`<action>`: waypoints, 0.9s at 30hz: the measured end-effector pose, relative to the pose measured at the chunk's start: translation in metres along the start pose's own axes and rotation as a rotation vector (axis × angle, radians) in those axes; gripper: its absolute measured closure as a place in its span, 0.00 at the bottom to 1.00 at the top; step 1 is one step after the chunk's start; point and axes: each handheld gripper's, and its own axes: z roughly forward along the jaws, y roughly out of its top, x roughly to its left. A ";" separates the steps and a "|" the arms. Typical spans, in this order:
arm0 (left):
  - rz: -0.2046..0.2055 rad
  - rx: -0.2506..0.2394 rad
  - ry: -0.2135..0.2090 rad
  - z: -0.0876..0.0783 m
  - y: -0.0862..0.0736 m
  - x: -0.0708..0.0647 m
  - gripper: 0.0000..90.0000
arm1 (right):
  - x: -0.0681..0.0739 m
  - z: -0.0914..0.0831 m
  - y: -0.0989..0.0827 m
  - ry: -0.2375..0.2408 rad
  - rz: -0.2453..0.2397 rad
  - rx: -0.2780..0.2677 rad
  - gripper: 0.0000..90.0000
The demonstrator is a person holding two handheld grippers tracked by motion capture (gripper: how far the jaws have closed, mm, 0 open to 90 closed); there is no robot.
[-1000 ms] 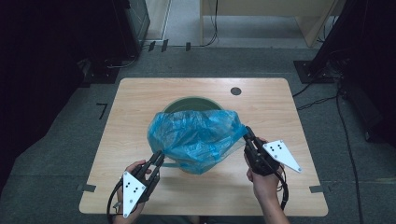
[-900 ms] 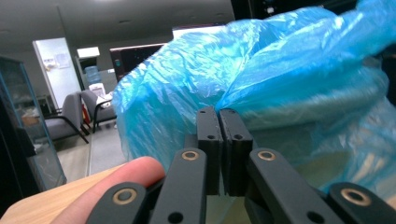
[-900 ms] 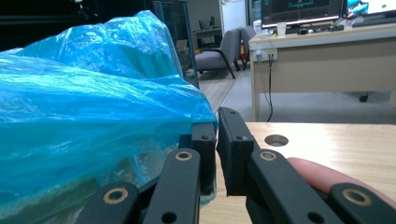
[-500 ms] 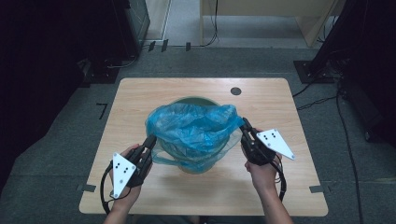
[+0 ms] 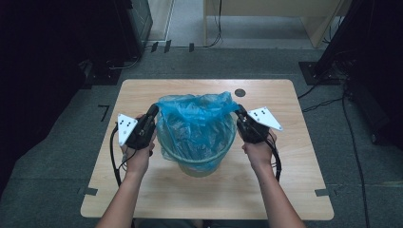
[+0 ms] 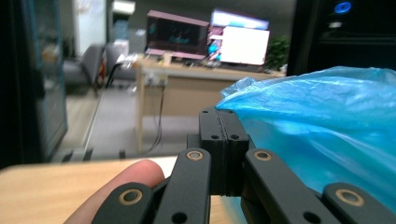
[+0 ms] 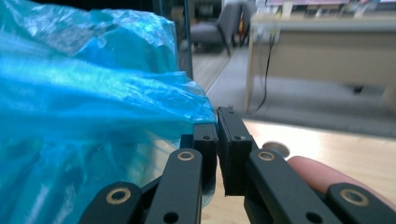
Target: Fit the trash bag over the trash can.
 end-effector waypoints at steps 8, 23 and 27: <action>-0.202 0.241 -0.021 0.029 -0.049 0.010 1.00 | -0.007 0.033 -0.030 0.046 0.122 0.135 1.00; -0.272 0.405 0.016 0.021 -0.087 0.015 1.00 | -0.008 0.037 -0.072 0.003 0.173 0.216 1.00; -0.309 0.398 0.024 0.013 -0.094 0.024 1.00 | -0.016 0.034 -0.086 -0.005 0.201 0.227 1.00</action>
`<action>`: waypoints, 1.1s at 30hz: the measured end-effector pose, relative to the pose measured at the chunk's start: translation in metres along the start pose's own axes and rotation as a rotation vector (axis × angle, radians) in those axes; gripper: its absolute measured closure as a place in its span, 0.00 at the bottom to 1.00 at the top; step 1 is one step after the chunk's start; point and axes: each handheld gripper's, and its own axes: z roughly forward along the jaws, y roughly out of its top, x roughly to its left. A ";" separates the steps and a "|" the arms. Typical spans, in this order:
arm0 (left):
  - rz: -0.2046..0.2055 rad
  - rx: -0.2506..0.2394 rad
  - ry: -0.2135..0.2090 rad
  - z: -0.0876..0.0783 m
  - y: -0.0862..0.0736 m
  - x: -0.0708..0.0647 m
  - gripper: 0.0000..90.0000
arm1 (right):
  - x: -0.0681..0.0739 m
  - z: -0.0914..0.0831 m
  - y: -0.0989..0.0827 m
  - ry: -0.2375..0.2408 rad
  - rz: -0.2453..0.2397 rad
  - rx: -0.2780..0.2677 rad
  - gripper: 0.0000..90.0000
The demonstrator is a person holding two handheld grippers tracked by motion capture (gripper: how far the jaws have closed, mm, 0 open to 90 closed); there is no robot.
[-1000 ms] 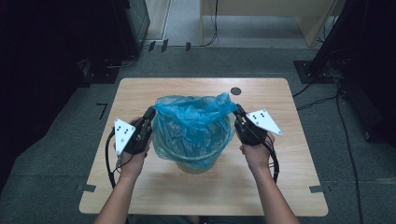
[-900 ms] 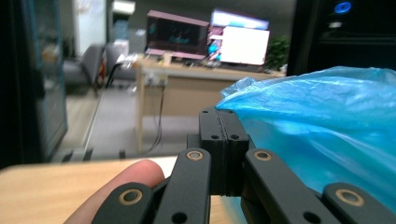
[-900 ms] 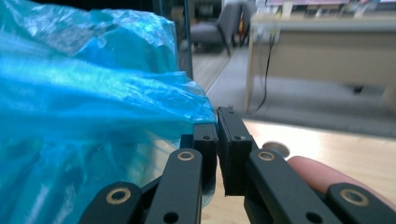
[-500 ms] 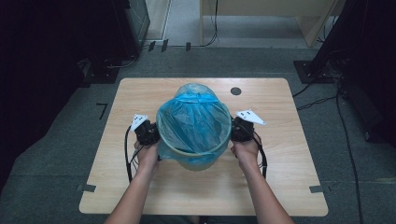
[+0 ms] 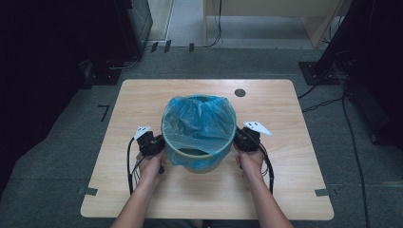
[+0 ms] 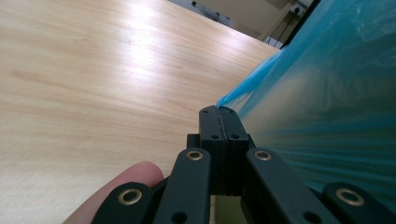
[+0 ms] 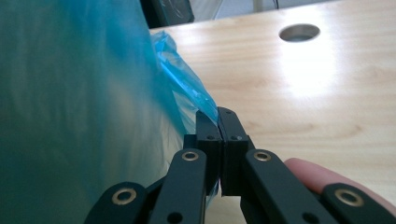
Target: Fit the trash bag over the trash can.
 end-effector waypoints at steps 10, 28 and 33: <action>0.040 -0.207 -0.035 -0.042 0.000 0.010 0.56 | -0.006 -0.018 -0.012 -0.009 -0.029 -0.064 1.00; 0.390 -0.567 -0.059 -0.119 -0.017 -0.048 0.34 | -0.002 -0.029 -0.011 -0.015 -0.055 -0.119 1.00; 0.382 -0.600 -0.146 -0.131 -0.027 -0.059 0.29 | -0.002 -0.031 -0.011 -0.018 -0.061 -0.120 1.00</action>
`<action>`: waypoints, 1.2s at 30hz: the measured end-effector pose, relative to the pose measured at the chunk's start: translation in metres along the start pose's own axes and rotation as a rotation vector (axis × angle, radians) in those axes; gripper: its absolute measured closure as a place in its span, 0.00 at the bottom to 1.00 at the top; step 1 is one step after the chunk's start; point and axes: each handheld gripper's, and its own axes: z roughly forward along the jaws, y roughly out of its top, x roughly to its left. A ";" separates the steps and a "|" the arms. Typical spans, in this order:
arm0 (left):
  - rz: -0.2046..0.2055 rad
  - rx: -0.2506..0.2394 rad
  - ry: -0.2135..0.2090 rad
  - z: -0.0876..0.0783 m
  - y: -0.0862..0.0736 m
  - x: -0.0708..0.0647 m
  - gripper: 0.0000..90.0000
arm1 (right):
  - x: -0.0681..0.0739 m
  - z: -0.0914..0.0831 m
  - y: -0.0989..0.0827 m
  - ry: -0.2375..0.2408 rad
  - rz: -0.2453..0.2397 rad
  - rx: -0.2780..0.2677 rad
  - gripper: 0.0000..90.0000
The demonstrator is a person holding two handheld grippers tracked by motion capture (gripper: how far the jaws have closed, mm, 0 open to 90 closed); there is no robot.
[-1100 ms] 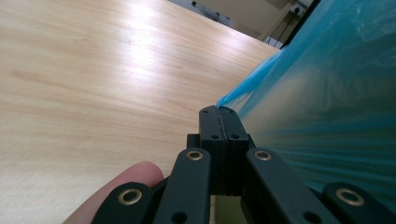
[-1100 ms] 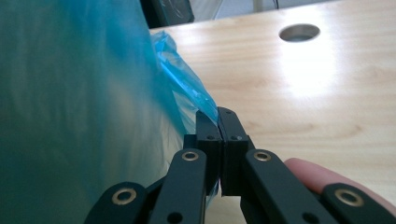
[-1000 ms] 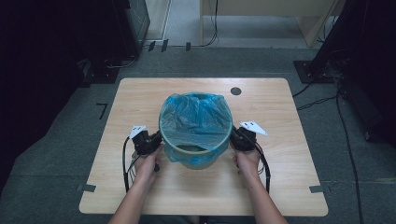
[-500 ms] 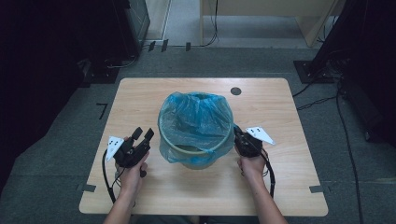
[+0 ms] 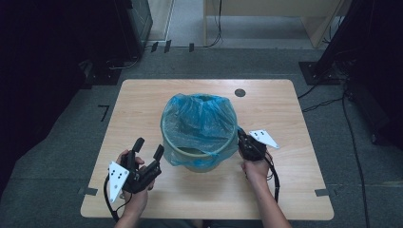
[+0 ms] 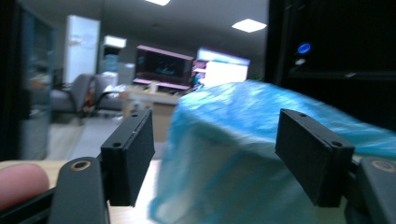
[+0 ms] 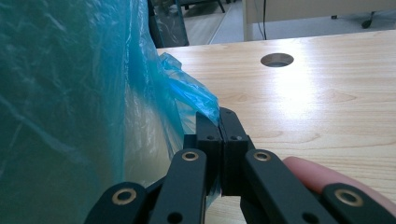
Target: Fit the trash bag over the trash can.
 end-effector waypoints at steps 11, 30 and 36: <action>0.130 0.169 -0.008 0.008 -0.032 -0.015 0.61 | 0.003 -0.003 -0.001 0.003 -0.005 -0.005 1.00; -0.144 0.628 0.218 0.019 -0.079 0.034 1.00 | -0.001 -0.007 -0.036 -0.126 -0.040 0.189 1.00; -0.178 0.741 0.330 0.025 -0.082 0.041 1.00 | -0.003 -0.006 -0.042 -0.157 -0.064 0.281 1.00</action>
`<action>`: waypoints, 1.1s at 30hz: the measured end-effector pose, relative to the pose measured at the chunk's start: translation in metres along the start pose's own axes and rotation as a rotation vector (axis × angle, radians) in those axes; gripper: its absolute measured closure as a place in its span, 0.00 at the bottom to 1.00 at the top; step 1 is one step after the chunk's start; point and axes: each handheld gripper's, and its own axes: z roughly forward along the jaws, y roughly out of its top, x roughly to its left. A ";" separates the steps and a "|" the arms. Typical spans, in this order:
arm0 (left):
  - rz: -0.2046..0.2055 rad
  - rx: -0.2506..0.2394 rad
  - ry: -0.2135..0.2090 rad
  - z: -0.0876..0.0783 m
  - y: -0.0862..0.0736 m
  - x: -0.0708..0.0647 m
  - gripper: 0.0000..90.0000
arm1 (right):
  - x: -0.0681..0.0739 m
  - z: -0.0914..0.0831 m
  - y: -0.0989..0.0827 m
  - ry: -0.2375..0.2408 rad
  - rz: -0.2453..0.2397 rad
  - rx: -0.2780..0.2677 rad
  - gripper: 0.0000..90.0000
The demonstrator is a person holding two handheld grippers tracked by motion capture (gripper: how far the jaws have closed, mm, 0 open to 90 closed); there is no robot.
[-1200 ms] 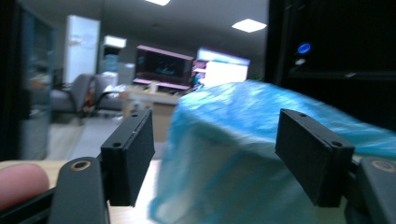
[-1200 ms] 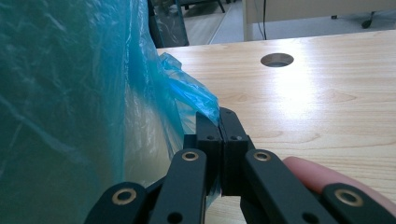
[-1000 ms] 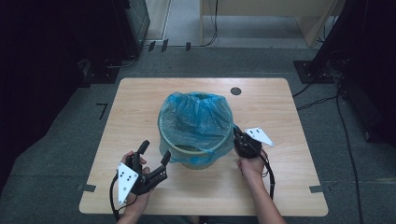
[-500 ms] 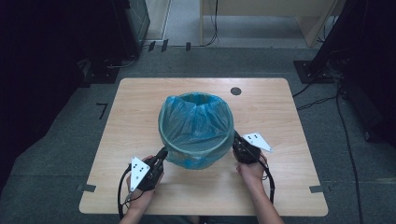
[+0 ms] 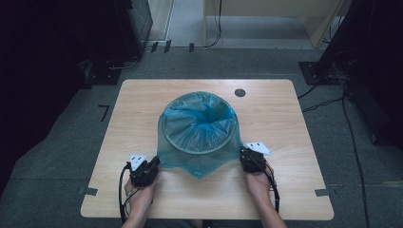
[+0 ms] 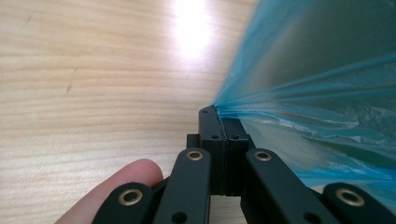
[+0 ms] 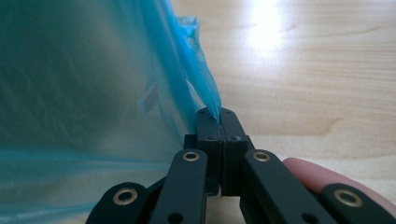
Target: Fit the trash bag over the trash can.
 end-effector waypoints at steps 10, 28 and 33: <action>0.076 -0.168 -0.078 -0.017 -0.005 -0.003 0.51 | -0.005 -0.020 -0.002 0.135 -0.011 -0.204 0.55; 0.098 -0.463 -0.104 -0.048 0.026 -0.012 0.68 | -0.002 -0.059 0.012 0.152 -0.043 -0.561 0.71; 0.054 -0.496 -0.090 -0.031 0.053 -0.021 0.80 | 0.001 -0.050 0.044 0.070 0.012 -0.563 0.91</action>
